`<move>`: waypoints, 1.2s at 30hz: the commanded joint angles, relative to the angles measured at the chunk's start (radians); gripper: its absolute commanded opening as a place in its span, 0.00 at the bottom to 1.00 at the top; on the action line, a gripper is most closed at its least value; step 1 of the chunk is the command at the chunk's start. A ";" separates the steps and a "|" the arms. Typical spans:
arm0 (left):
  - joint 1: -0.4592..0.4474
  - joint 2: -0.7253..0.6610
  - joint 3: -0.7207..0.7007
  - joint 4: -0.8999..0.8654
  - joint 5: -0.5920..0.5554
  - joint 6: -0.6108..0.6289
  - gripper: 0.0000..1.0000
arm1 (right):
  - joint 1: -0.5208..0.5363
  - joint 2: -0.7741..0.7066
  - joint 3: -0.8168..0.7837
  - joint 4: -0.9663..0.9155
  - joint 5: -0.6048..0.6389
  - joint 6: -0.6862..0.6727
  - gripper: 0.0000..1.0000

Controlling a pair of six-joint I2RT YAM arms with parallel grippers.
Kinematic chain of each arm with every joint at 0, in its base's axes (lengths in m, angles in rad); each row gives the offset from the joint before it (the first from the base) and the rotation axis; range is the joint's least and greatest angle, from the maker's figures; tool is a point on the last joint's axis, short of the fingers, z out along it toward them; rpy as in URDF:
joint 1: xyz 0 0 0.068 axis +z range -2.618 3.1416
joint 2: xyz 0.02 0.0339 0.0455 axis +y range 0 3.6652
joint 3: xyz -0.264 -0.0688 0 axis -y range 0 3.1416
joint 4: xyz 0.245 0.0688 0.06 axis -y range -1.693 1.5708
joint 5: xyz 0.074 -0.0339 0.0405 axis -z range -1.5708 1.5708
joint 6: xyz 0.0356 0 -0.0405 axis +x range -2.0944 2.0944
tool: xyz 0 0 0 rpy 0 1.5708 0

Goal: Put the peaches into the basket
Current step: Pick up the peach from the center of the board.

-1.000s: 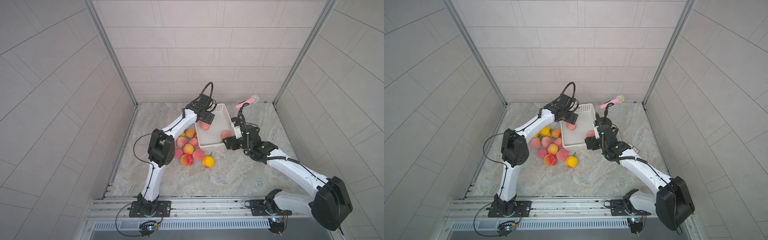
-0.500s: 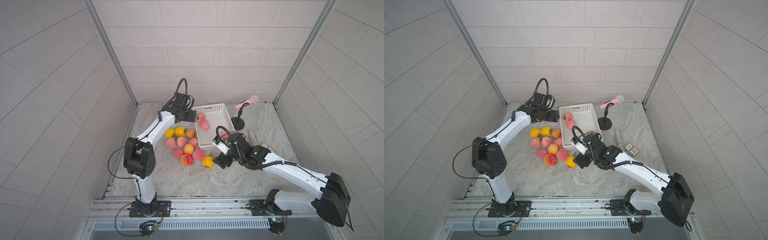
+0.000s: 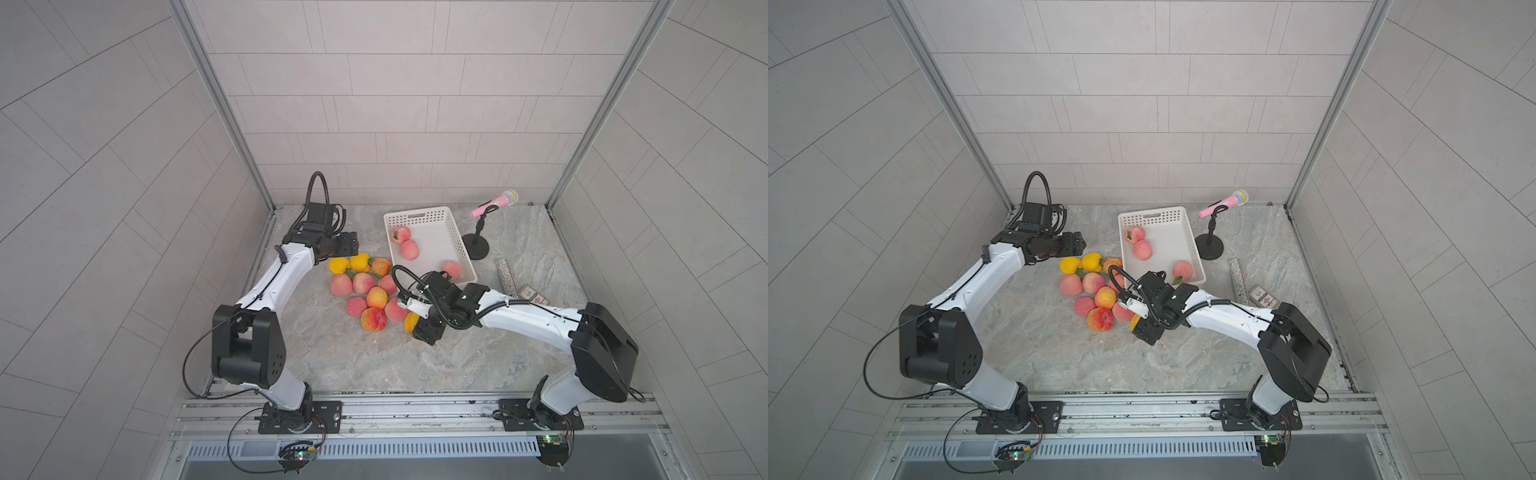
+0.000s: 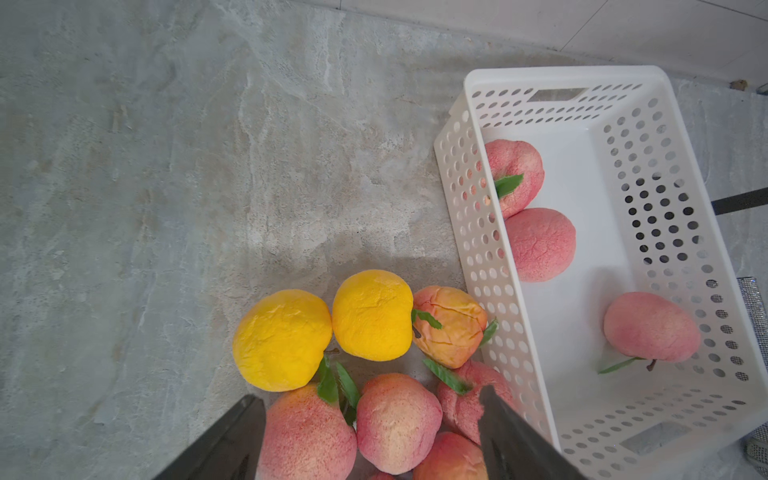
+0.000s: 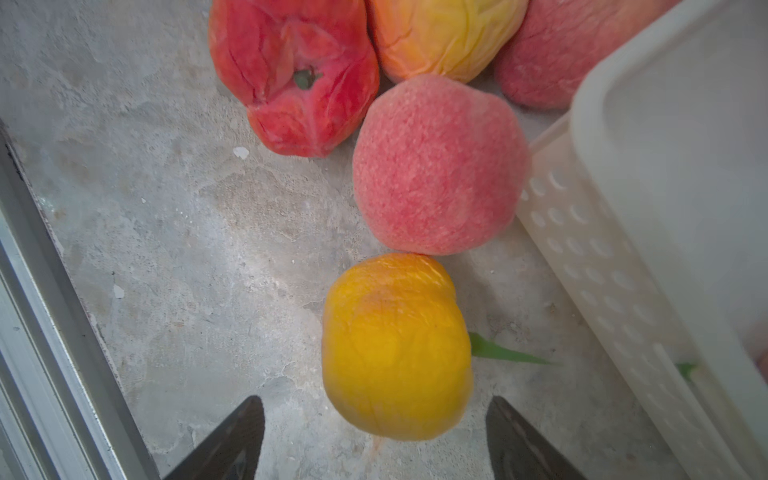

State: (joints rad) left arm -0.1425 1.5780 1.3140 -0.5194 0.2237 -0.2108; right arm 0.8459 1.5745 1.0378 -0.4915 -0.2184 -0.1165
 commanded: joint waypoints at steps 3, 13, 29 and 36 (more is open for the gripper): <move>0.039 -0.003 0.014 0.034 0.000 0.002 0.86 | 0.004 0.054 0.045 -0.016 0.048 -0.037 0.86; 0.074 -0.002 0.010 0.042 0.030 -0.007 0.86 | 0.004 0.120 0.067 -0.009 0.058 -0.035 0.83; 0.076 0.014 0.010 0.045 0.045 -0.012 0.86 | 0.005 0.119 0.062 -0.034 0.071 -0.028 0.61; 0.076 0.024 0.010 0.045 0.047 -0.013 0.86 | 0.004 0.031 0.029 -0.013 0.070 -0.030 0.60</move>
State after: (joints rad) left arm -0.0677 1.5959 1.3144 -0.4831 0.2665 -0.2207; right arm 0.8463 1.6672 1.0767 -0.5003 -0.1535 -0.1303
